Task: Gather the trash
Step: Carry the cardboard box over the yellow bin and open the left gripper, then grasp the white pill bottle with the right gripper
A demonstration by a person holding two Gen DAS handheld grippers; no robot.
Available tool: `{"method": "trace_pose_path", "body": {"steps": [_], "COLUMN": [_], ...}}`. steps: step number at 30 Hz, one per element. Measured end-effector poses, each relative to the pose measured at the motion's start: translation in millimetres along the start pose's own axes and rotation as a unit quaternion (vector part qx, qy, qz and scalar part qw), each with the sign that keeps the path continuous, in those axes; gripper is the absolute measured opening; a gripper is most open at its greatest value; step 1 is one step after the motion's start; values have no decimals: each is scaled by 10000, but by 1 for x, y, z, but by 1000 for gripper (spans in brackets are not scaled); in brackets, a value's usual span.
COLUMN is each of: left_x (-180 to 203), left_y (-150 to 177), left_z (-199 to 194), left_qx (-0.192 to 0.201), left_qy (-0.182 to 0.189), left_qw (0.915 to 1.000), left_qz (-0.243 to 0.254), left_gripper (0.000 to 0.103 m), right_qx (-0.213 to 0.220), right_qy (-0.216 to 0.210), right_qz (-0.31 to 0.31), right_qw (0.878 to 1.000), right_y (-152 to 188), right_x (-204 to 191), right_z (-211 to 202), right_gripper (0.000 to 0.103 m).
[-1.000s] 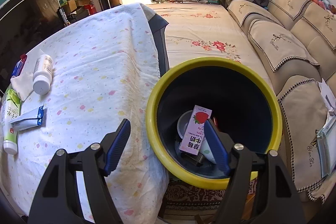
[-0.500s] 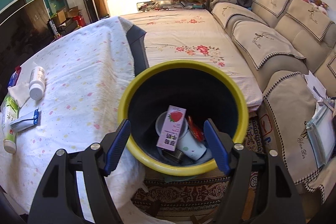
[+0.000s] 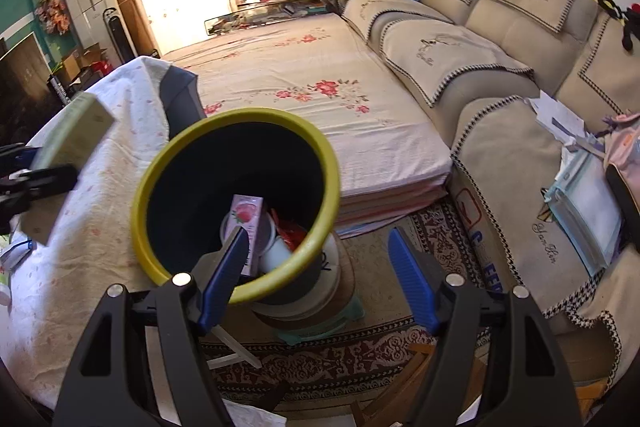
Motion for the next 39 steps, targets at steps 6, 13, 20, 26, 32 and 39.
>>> {"method": "trace_pose_path", "body": {"steps": [6,13,20,26,32,39], "left_x": [24,17,-44,-111,-178,-244], "left_y": [-19,-23,14,90,181,272], "left_z": [61,45,-59,-137,-184,-211], "left_qx": [-307,24,869,1334,1380,1176], "left_qy": [67,11,-131,-714,-1822,-2282], "left_qw": [9995,9999,9922,9754,9475,9170], "left_qz": [38,-168,-884,-1605,-2235,-3051], "left_gripper": [73,89,96,98,98,98], "right_qx": [-80,-130,-208,-308,-451,-602], "right_qy": [72,-31,-209,-442,-807,-1485], "right_qz": [146,130,-57,-453,-1083,-1872], "right_qw": [9998,9998,9996,9975,9898,9692], "right_y": [4,8,8,4,-3,-13], "right_x": [16,13,-13,-59,-131,-236], "right_z": [5,11,20,33,51,69], "right_gripper": [69,69,69,69,69,69]}}
Point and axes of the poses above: each gripper's, at about its wrist camera, not at the fingertips, and z roughly the way its jaws point, x to its right, y to its underside, the point moved 3 cm from there along z, roughly the way its jaws point, and after that the axes turned 15 degrees about -y, right-handed, at the moved point
